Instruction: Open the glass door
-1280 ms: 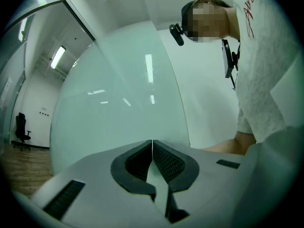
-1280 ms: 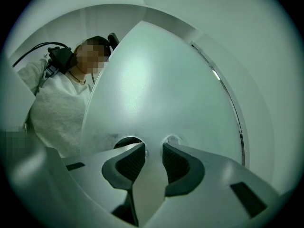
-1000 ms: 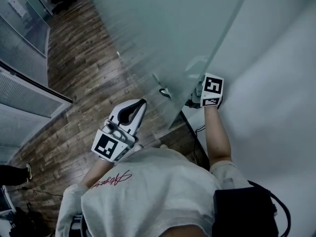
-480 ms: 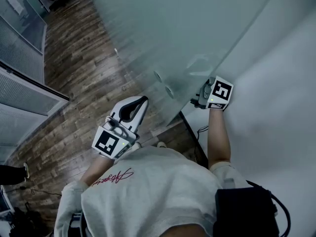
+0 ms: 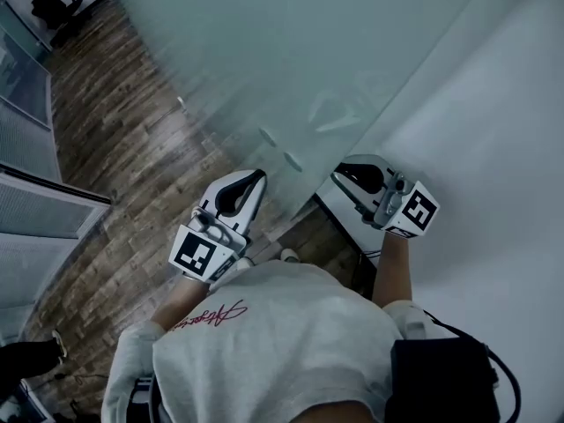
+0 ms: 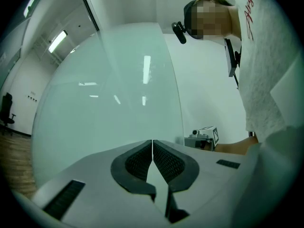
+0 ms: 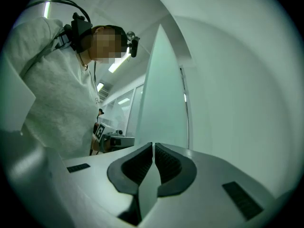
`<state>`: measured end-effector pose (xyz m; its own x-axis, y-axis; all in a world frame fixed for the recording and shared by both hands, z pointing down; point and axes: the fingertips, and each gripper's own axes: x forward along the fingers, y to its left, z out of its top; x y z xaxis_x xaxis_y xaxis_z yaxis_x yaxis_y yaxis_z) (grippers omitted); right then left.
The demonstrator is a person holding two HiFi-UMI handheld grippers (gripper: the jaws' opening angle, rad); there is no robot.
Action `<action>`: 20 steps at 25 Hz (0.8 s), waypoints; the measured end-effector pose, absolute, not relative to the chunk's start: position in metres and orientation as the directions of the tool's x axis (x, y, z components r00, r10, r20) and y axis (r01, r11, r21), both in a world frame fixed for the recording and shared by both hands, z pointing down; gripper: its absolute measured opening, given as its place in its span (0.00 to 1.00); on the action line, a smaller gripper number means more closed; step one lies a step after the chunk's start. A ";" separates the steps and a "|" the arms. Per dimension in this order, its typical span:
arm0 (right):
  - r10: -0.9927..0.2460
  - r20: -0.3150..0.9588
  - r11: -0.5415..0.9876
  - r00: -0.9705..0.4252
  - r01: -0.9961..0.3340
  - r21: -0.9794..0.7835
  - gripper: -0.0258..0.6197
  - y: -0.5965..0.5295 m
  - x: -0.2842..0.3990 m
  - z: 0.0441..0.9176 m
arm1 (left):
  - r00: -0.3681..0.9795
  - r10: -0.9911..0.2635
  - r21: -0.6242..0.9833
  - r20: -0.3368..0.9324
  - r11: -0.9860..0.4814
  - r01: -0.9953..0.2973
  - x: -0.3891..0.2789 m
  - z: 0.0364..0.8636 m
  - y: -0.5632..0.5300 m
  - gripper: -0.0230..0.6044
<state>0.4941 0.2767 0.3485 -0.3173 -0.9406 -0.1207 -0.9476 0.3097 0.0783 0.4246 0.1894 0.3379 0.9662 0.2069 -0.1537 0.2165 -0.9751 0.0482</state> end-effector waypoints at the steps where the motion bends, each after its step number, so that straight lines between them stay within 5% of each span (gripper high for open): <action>1: -0.949 -0.108 0.288 -0.296 -0.954 0.082 0.09 0.283 0.491 0.350 | 0.962 0.224 0.050 -0.156 -0.971 0.235 0.426 0.339 0.192 0.07; 20: -0.986 -0.149 0.060 -0.069 -0.996 0.066 0.08 0.293 0.404 0.358 | 0.875 0.468 0.059 -0.124 -0.877 0.477 0.411 0.350 0.214 0.07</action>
<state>0.4036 0.2934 0.3577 -0.0694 -0.9865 -0.1485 -0.9960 0.0601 0.0659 0.4109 0.2136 0.3504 0.8751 0.4677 -0.1242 0.4770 -0.8769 0.0588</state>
